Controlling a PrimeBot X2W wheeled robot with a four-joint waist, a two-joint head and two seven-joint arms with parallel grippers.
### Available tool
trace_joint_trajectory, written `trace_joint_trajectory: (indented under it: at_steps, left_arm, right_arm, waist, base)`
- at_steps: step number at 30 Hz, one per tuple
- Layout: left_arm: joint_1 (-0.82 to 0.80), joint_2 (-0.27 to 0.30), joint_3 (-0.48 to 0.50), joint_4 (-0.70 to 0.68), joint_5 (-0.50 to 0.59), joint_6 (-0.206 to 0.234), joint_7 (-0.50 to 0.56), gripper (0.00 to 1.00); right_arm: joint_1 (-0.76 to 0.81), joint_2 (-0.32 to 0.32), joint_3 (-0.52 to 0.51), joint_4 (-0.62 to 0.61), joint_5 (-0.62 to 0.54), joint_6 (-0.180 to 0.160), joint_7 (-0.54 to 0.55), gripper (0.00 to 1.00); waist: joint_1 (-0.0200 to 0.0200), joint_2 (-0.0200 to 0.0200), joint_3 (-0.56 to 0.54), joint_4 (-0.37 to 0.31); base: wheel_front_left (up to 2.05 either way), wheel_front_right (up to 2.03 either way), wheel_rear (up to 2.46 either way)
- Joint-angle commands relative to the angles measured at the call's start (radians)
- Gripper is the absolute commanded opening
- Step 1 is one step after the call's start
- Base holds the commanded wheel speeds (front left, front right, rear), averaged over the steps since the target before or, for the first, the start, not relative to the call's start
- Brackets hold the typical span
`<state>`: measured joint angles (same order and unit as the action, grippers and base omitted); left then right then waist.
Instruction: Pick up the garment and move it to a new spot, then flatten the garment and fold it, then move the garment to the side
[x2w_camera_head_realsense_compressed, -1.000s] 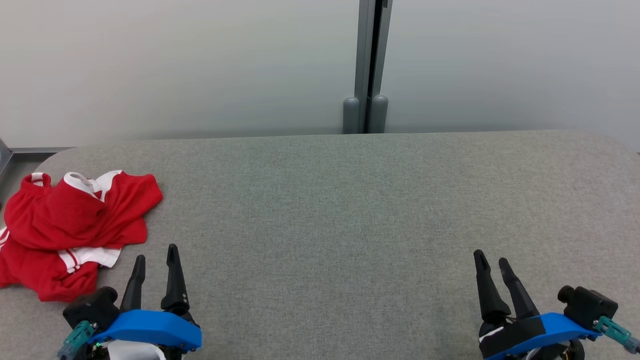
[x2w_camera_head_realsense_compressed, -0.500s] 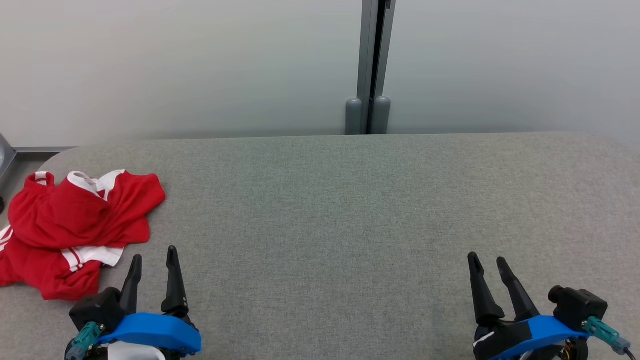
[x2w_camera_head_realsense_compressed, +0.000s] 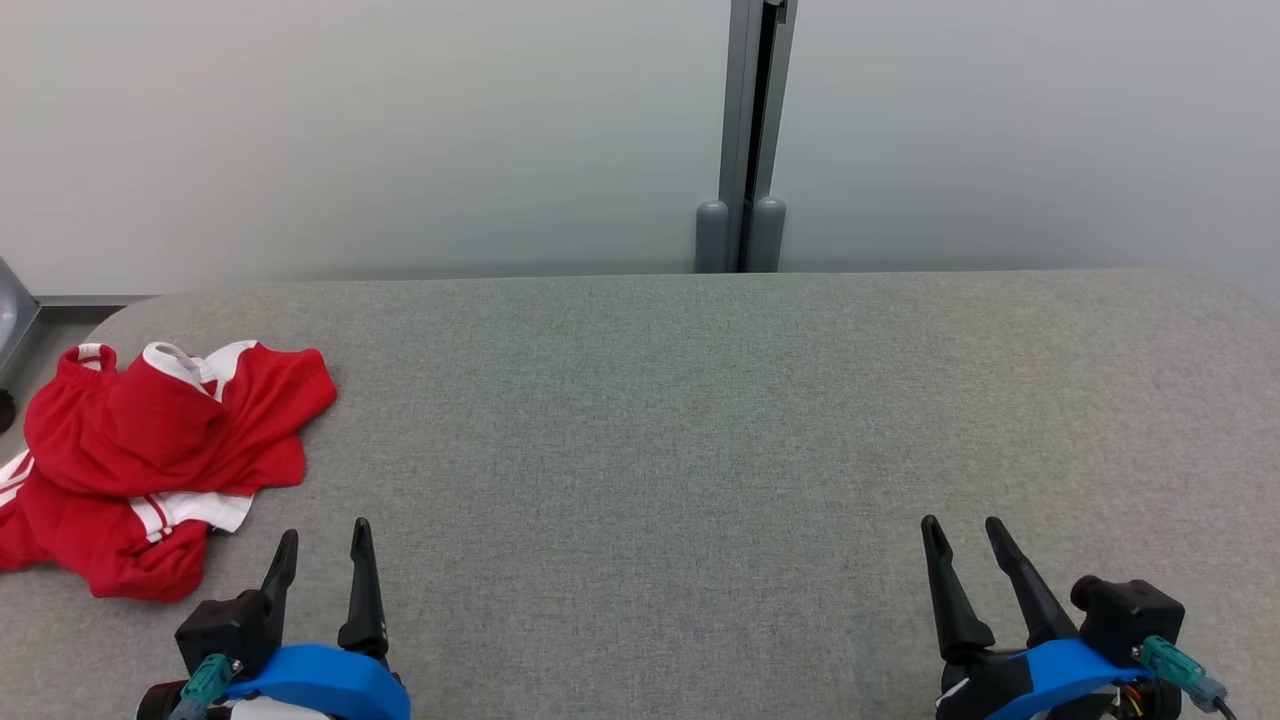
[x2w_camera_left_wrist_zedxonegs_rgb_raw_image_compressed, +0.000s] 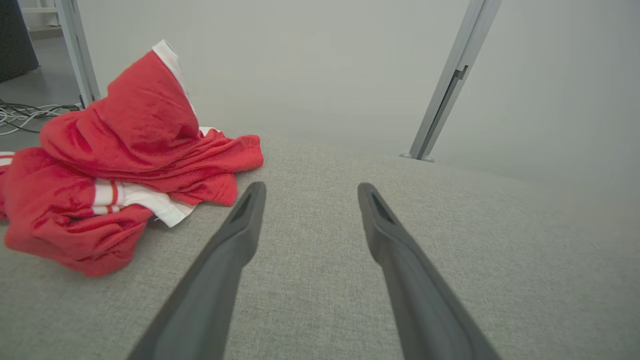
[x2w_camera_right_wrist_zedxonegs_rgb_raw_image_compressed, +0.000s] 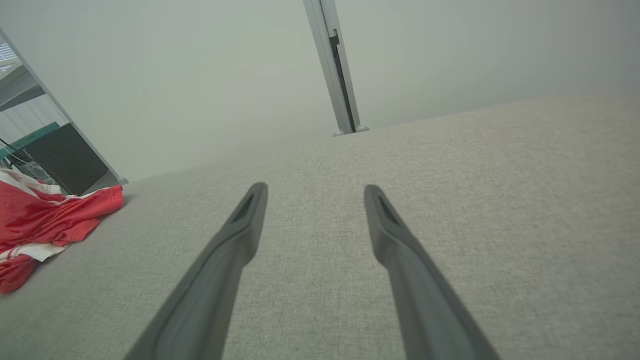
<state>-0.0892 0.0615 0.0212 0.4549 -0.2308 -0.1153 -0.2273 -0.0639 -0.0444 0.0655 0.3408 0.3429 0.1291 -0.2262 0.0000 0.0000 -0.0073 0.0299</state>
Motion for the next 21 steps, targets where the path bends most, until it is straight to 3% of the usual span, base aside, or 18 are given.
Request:
trace_joint_trajectory:
  at_steps: [1, 21]
  left_arm:
    - [-0.021, 0.007, -0.002, 0.009, 0.021, -0.004, -0.007, 1.00]
    - [-0.039, 0.010, -0.002, 0.074, 0.121, 0.008, -0.039, 1.00]
  right_arm:
    - [-0.015, -0.009, 0.001, 0.003, -0.023, 0.002, -0.010, 1.00]
    - [-0.019, -0.009, -0.001, 0.043, -0.169, 0.003, -0.041, 1.00]
  waist:
    - [0.0000, 0.0000, 0.000, 0.000]
    - [0.0000, 0.0000, -0.004, 0.007]
  base:
    - [0.00, 0.00, 0.00]
    - [0.00, 0.00, 0.00]
